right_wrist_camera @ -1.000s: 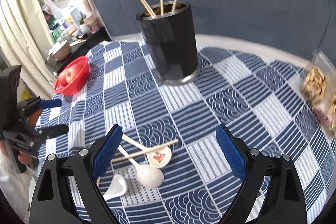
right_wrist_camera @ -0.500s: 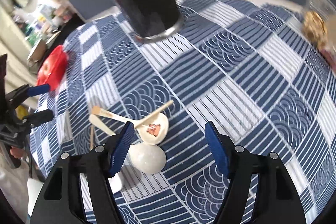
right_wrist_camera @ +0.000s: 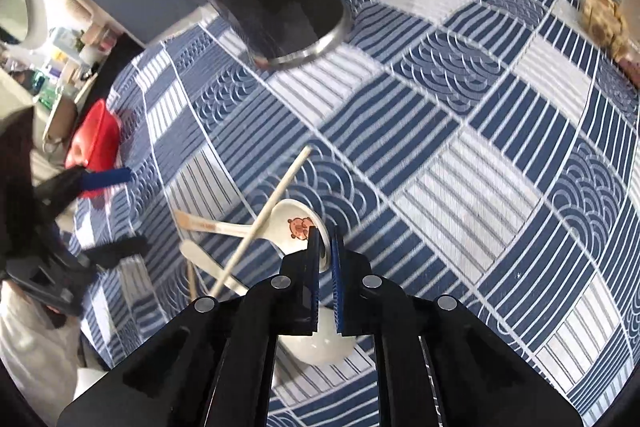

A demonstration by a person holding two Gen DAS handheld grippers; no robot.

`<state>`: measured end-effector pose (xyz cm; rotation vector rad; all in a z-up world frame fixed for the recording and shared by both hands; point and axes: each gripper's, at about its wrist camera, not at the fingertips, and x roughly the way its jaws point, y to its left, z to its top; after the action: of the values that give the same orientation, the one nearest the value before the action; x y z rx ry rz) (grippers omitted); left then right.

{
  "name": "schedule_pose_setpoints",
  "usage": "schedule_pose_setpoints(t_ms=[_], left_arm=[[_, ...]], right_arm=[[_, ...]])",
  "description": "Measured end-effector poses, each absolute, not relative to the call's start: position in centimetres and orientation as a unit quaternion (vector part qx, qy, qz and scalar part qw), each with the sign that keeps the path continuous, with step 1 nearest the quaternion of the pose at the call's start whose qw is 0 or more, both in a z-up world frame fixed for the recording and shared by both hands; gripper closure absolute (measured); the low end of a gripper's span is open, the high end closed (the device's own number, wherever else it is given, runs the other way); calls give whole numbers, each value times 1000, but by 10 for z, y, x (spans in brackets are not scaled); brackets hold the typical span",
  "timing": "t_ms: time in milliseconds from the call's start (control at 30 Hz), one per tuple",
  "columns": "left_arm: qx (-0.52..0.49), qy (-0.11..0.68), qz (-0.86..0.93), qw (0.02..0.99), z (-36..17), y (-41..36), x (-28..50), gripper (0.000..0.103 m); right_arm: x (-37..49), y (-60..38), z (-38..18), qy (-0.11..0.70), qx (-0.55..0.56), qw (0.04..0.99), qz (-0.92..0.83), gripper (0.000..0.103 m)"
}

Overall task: Organize utensils
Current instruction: 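Close the right tool on the cartoon-print spoon bowl while the left tool grips its handle, then lift the cartoon-print spoon with both tools and carry it over the black holder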

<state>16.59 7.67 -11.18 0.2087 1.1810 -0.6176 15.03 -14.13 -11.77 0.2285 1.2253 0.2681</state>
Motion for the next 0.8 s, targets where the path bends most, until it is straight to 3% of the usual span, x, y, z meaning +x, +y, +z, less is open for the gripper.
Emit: schedule_pose_setpoints(t_ms=[267, 400, 467, 500, 800], left_arm=[[129, 529, -326, 773, -115, 66, 184, 7], [147, 501, -335, 784, -111, 63, 195, 29], [152, 499, -349, 779, -109, 60, 199, 47], [149, 499, -356, 776, -107, 59, 203, 64], [138, 475, -376, 783, -75, 65, 215, 72]], right_arm=[[164, -128, -83, 546, 76, 825, 125, 99], [168, -121, -66, 533, 70, 833, 128, 99], [171, -116, -58, 527, 64, 837, 131, 99], [172, -113, -54, 525, 57, 839, 131, 99], [188, -97, -9, 488, 18, 862, 131, 98]])
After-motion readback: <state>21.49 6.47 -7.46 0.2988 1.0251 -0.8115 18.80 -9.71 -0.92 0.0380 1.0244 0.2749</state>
